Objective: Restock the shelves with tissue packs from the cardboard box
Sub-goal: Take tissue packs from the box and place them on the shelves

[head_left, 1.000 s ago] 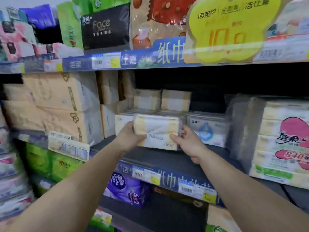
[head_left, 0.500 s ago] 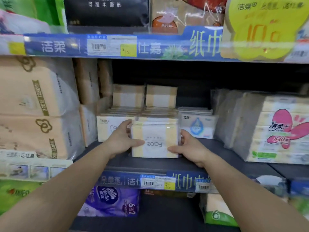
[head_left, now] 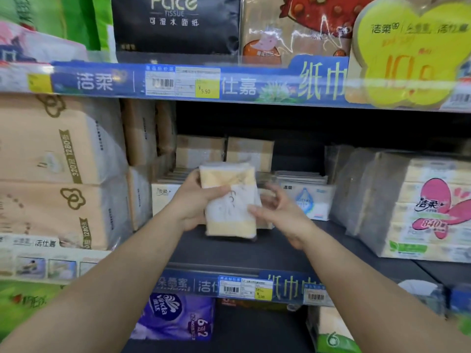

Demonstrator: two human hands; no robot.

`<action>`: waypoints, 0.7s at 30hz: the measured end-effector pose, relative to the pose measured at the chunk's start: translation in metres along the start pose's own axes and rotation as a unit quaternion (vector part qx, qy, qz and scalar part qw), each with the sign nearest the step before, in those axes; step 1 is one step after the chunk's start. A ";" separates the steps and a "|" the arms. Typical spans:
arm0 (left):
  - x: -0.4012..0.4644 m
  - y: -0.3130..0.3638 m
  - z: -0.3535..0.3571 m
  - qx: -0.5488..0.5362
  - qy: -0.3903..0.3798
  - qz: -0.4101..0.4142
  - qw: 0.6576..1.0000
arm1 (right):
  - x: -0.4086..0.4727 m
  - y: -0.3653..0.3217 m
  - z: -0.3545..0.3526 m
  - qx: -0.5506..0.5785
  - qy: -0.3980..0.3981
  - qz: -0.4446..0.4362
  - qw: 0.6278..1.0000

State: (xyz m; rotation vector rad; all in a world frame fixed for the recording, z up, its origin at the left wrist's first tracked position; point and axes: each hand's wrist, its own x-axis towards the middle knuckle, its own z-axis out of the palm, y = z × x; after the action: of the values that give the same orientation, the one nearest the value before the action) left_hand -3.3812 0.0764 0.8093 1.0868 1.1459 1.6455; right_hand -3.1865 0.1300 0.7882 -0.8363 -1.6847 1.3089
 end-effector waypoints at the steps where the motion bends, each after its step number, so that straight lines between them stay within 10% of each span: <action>1: -0.002 -0.008 -0.001 -0.080 0.007 -0.017 0.997 | -0.001 0.009 0.002 -0.024 -0.028 0.037 0.999; 7: -0.007 -0.037 -0.015 -0.206 0.033 -0.072 0.975 | 0.001 0.023 0.005 0.065 -0.001 0.055 0.996; 13: -0.011 -0.029 -0.044 0.167 0.022 -0.012 0.986 | 0.003 0.013 0.007 -0.011 -0.008 -0.025 1.000; 21: -0.016 -0.038 -0.066 0.122 0.047 -0.049 0.990 | 0.008 0.034 0.021 -0.129 -0.079 0.085 0.985</action>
State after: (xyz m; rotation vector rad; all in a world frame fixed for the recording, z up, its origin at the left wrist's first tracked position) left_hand -3.4331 0.0546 0.7559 1.0934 1.4696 1.5209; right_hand -3.2080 0.1359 0.7543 -1.0707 -1.9744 1.3171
